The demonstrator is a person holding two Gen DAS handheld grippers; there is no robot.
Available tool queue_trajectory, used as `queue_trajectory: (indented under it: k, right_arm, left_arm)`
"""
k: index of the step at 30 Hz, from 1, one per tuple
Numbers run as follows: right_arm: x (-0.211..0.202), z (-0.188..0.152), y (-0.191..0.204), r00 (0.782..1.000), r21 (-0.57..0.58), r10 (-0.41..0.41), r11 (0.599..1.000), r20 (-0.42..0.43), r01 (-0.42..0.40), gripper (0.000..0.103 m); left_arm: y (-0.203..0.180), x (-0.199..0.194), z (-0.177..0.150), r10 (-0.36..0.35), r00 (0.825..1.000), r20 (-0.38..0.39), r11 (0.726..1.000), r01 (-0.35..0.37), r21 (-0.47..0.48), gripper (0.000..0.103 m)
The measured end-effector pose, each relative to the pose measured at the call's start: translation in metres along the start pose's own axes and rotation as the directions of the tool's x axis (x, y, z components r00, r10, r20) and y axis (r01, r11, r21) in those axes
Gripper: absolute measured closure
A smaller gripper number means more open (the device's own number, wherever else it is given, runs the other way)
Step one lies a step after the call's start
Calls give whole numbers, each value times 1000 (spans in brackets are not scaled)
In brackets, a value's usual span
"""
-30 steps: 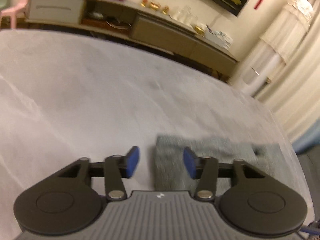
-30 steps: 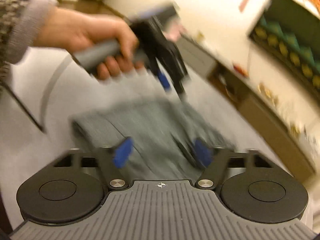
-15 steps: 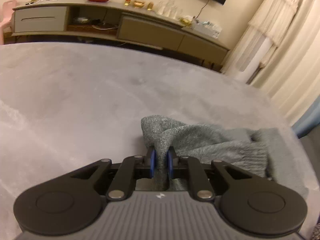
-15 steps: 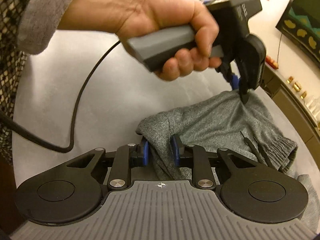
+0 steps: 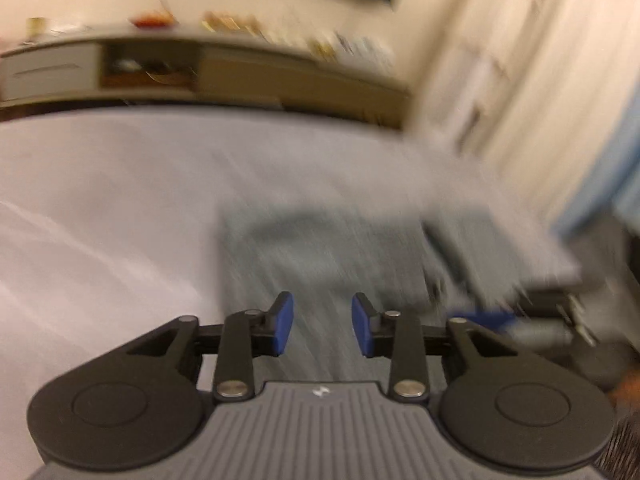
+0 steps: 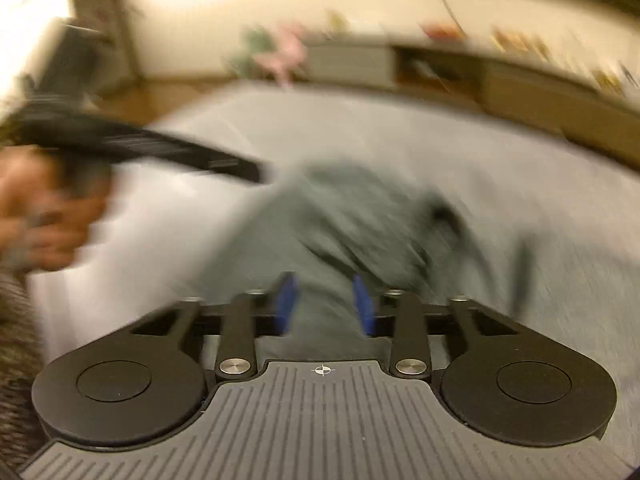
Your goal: Fold clothes
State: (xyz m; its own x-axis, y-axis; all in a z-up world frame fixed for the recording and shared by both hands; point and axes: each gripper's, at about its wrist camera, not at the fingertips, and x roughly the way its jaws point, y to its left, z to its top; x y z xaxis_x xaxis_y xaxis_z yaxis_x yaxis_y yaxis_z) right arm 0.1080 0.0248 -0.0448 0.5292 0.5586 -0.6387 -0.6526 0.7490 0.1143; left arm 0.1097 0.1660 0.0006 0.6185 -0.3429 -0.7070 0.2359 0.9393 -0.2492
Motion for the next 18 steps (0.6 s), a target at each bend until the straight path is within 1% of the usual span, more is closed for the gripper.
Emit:
queue_trajectory:
  k: [2, 3, 4, 5, 6, 7, 9, 10, 11, 12, 13, 14, 15, 16, 17, 18]
  right_arm:
    - [13, -11, -14, 997, 18, -51, 998, -51, 52, 78]
    - [19, -16, -21, 994, 26, -76, 997, -76, 79, 78]
    - [15, -13, -24, 994, 52, -71, 996, -83, 75, 77]
    - [6, -12, -23, 996, 57, -76, 995, -55, 79, 77]
    - [-2, -11, -23, 996, 63, -81, 995, -27, 82, 73]
    - [-10, -10, -22, 996, 69, -86, 994, 1, 86, 73]
    - [-21, -14, -21, 996, 47, -93, 995, 14, 92, 73]
    - [-14, -18, -24, 996, 45, -93, 995, -17, 94, 71]
    - [-10, -28, -31, 996, 55, -82, 995, -43, 84, 67]
    - [-5, -38, -38, 995, 65, -70, 995, -68, 74, 54]
    - [-2, -40, -50, 997, 114, -54, 992, -57, 60, 48]
    - [-9, -38, -61, 998, 161, -31, 986, -47, 38, 48]
    - [-15, -35, -71, 999, 208, -8, 978, -36, 15, 47]
    - [-31, -37, -77, 1000, 223, -23, 975, 7, 21, 44]
    - [-46, -39, -82, 998, 238, -39, 971, 49, 26, 41]
    - [-60, -41, -89, 994, 248, -70, 968, 84, 48, 37]
  left_arm:
    - [-13, 21, -12, 56, 996, -70, 998, -54, 30, 72]
    - [-15, 26, -15, 81, 994, -77, 996, -79, 36, 72]
    - [-17, 26, -15, 97, 993, -68, 995, -95, 32, 72]
    - [-21, 22, -14, 87, 995, -56, 996, -86, 26, 72]
    - [-26, 18, -13, 76, 996, -43, 997, -76, 22, 72]
    - [-31, 14, -15, 61, 998, -28, 998, -60, 34, 72]
    - [-42, 21, -24, 63, 996, -64, 996, -58, 73, 70]
    - [-46, 30, -30, 89, 993, -84, 992, -80, 100, 70]
    - [-54, 31, -33, 119, 992, -48, 983, -111, 146, 70]
    - [-59, 29, -31, 129, 991, -45, 981, -121, 151, 70]
    - [-63, 27, -28, 139, 989, -42, 979, -130, 156, 70]
    - [-68, 24, -26, 147, 988, -37, 977, -139, 160, 69]
    - [-71, 18, -24, 135, 991, -10, 979, -132, 154, 67]
    - [-77, 11, -21, 130, 991, 18, 980, -131, 152, 64]
    - [-83, 5, -18, 123, 991, 45, 980, -128, 150, 57]
    - [-90, 2, -16, 107, 992, 68, 982, -116, 151, 56]
